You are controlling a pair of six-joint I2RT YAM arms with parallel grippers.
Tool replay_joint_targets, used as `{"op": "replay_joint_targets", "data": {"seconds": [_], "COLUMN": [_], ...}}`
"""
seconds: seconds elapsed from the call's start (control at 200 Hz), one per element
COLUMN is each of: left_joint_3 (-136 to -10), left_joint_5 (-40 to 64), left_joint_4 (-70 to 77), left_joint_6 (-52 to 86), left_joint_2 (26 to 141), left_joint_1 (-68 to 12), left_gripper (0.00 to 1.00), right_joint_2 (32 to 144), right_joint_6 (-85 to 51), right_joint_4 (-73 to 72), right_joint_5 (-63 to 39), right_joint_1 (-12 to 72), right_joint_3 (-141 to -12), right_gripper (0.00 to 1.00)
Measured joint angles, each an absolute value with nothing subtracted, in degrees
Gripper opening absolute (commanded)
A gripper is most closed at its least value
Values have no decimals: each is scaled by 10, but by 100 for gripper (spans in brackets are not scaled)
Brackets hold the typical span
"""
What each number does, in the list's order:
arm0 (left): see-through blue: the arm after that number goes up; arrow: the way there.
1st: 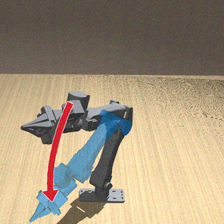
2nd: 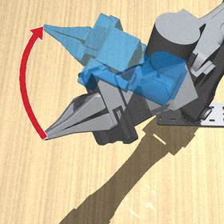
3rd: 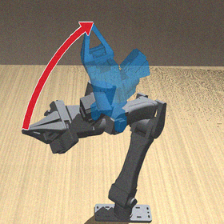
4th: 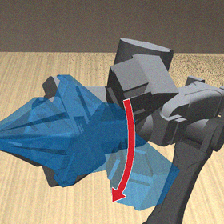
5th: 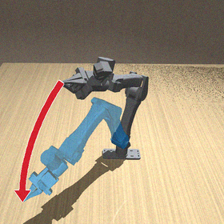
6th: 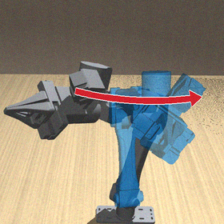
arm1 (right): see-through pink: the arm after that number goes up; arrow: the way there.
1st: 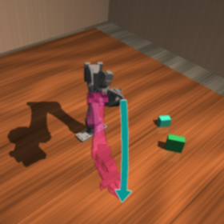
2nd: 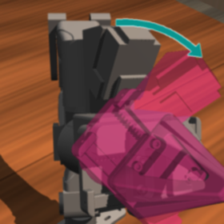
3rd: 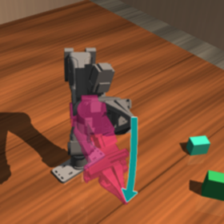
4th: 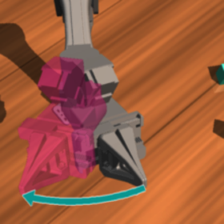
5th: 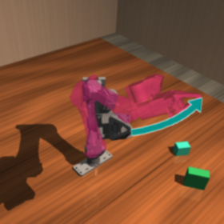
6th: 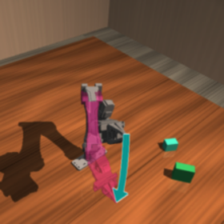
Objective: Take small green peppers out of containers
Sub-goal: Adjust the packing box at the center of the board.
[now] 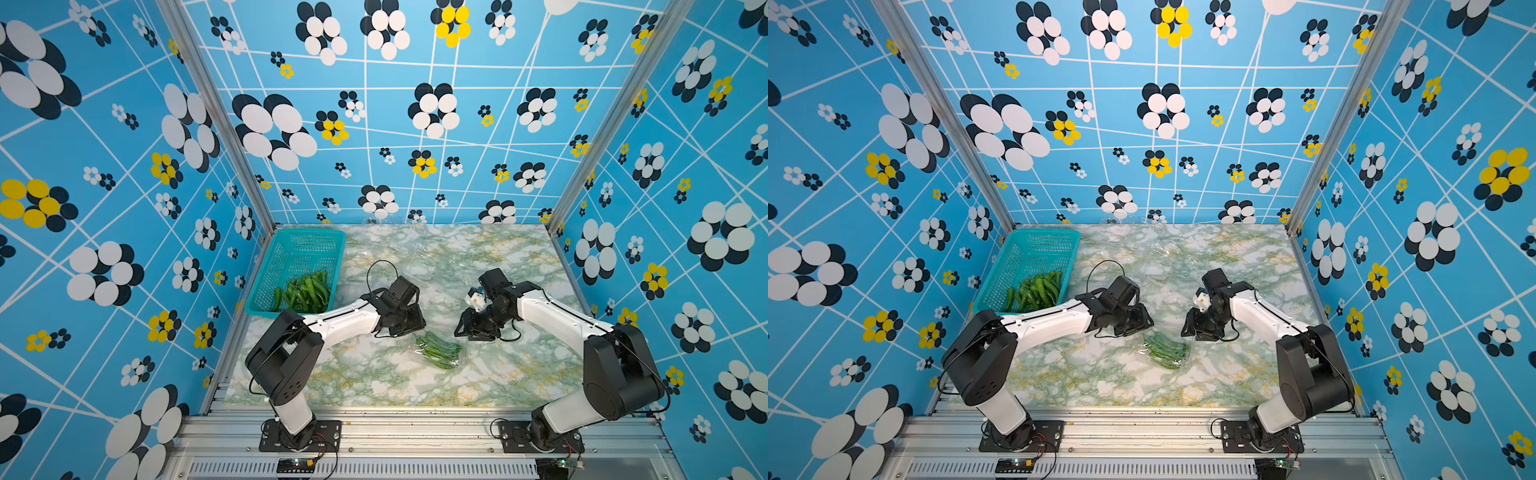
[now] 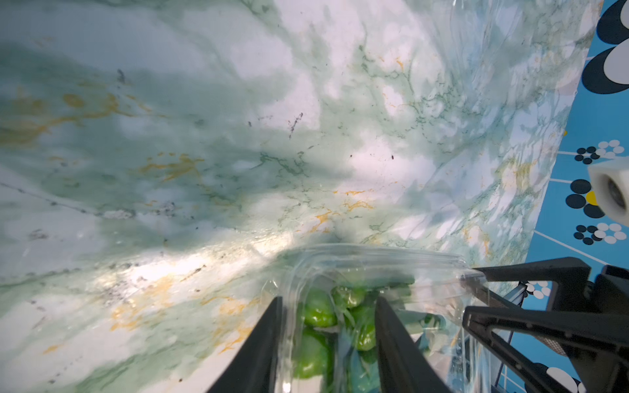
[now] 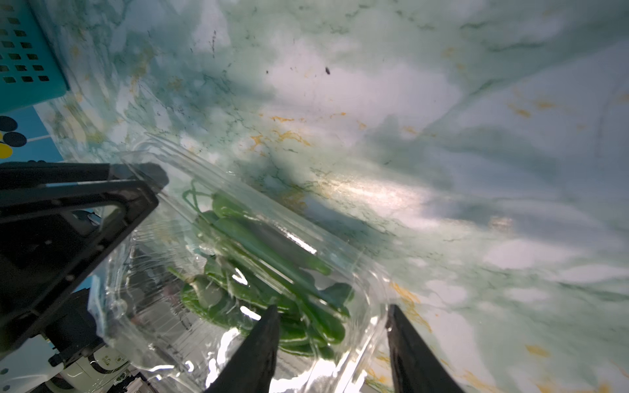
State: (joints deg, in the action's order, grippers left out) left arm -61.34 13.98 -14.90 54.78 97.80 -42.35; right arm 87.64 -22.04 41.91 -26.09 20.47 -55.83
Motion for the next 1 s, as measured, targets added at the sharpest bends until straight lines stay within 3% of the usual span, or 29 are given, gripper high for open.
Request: {"op": "replay_joint_targets", "data": {"seconds": [0.999], "left_joint_3": [-790], "left_joint_5": [184], "left_joint_4": [-182], "left_joint_6": [423], "left_joint_2": [1091], "left_joint_1": [-302], "left_gripper": [46], "right_joint_2": [809], "right_joint_6": [-274], "right_joint_4": [337], "right_joint_5": [-223], "right_joint_1": [243], "right_joint_3": [-540], "right_gripper": [60]}}
